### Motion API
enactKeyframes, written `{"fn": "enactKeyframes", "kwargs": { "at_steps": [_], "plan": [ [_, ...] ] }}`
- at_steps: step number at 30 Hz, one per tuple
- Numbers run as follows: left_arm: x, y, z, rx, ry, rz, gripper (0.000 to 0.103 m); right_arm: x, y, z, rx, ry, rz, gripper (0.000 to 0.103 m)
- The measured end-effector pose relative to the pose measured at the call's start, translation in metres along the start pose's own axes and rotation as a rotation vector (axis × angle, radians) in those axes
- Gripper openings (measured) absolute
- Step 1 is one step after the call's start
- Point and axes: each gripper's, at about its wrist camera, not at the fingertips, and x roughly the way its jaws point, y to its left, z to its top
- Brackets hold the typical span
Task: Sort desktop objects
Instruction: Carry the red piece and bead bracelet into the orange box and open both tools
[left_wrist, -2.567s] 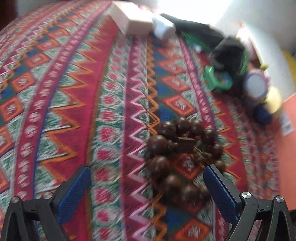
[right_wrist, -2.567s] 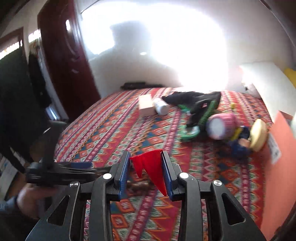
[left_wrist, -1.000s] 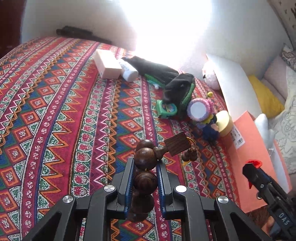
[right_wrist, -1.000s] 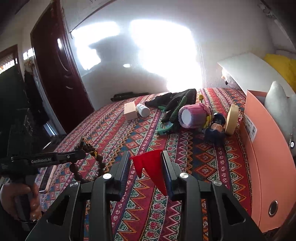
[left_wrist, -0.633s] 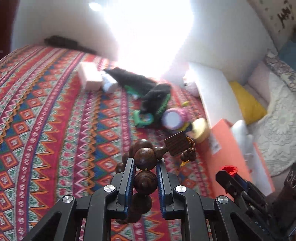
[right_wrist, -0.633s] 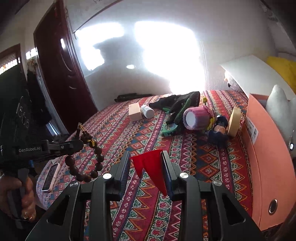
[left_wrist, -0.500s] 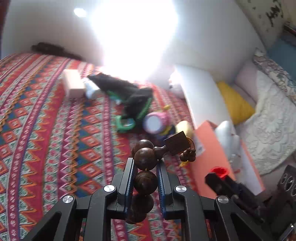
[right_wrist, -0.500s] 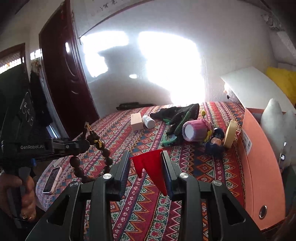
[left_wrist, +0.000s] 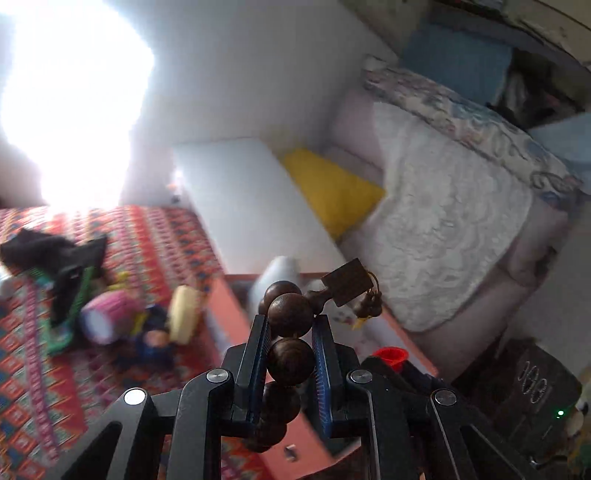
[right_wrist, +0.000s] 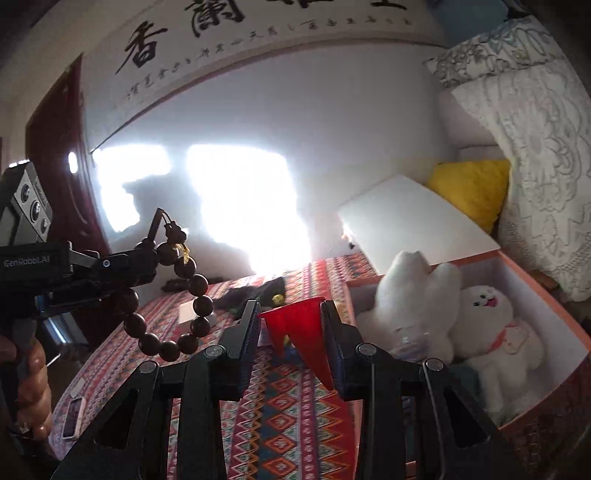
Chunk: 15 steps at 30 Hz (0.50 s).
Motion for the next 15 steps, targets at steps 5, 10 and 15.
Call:
{"fn": "enactKeyframes", "kwargs": {
  "at_steps": [5, 10, 15],
  "plan": [
    [0.055, -0.054, 0.014, 0.047, 0.055, -0.096, 0.017, -0.018, -0.052, 0.015, 0.051, -0.023, -0.116, 0.036],
    [0.110, -0.094, 0.017, 0.095, 0.106, -0.134, 0.019, -0.025, -0.091, 0.017, 0.101, -0.001, -0.184, 0.036],
    [0.158, -0.106, -0.001, 0.128, 0.214, -0.098, 0.027, -0.014, -0.124, 0.010, 0.144, 0.040, -0.237, 0.036]
  ]
}}
